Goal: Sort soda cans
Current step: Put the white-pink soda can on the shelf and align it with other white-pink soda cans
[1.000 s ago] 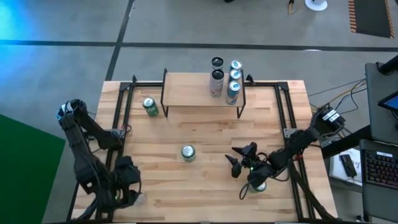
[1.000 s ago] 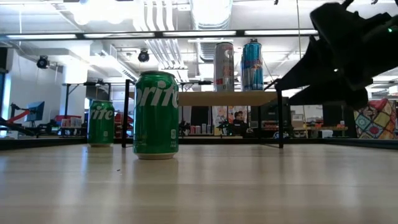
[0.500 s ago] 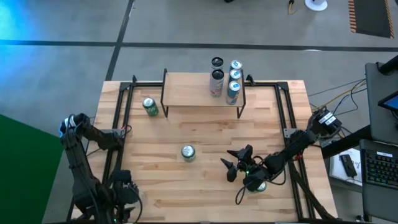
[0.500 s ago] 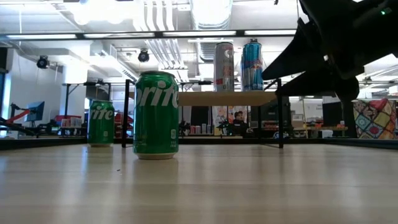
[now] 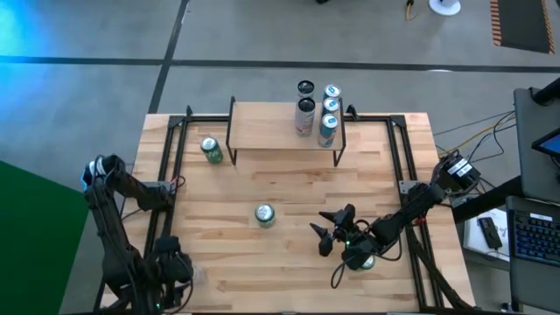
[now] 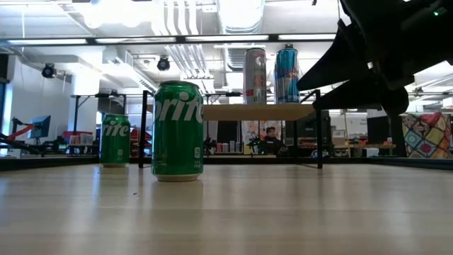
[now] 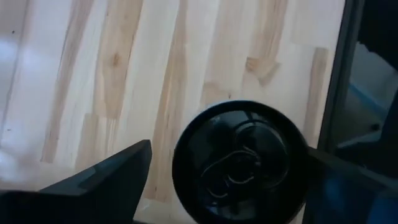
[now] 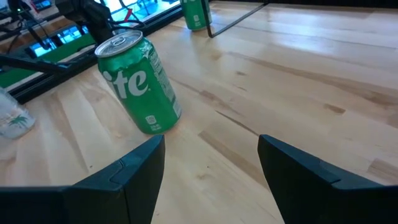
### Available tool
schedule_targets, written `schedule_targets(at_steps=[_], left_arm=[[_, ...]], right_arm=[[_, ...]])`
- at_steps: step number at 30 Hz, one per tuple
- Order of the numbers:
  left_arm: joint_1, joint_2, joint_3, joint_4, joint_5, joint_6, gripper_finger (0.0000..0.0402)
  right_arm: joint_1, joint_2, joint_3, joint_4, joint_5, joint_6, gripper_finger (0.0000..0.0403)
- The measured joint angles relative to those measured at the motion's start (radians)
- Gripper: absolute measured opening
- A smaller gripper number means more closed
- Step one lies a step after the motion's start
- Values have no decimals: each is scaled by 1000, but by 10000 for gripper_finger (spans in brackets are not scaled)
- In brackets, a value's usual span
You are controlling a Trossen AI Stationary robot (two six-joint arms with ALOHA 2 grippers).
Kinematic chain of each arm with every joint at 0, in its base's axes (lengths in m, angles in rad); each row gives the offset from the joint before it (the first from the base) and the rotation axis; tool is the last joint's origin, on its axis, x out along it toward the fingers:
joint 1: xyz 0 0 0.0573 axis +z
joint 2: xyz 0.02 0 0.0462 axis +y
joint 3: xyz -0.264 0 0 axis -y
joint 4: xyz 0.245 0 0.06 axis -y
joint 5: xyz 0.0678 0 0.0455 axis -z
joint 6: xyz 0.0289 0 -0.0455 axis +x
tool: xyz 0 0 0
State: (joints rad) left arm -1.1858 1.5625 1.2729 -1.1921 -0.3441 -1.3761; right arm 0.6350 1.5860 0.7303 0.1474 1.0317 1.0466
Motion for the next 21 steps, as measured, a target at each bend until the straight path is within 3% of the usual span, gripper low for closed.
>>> schedule_targets(at_steps=[8, 12, 16, 21], left_arm=[[1, -58, -84, 59, -13, 6, 277], [6, -62, -91, 71, -17, 100, 244], [17, -63, -91, 101, -50, 296, 244], [67, -81, -57, 101, -121, 478, 256]], right_arm=[[0, 0, 2, 6, 1, -1, 247], [0, 0, 20, 7, 1, -12, 247], [0, 5, 47, 55, 15, -100, 247], [0, 63, 62, 320, -6, -352, 247]])
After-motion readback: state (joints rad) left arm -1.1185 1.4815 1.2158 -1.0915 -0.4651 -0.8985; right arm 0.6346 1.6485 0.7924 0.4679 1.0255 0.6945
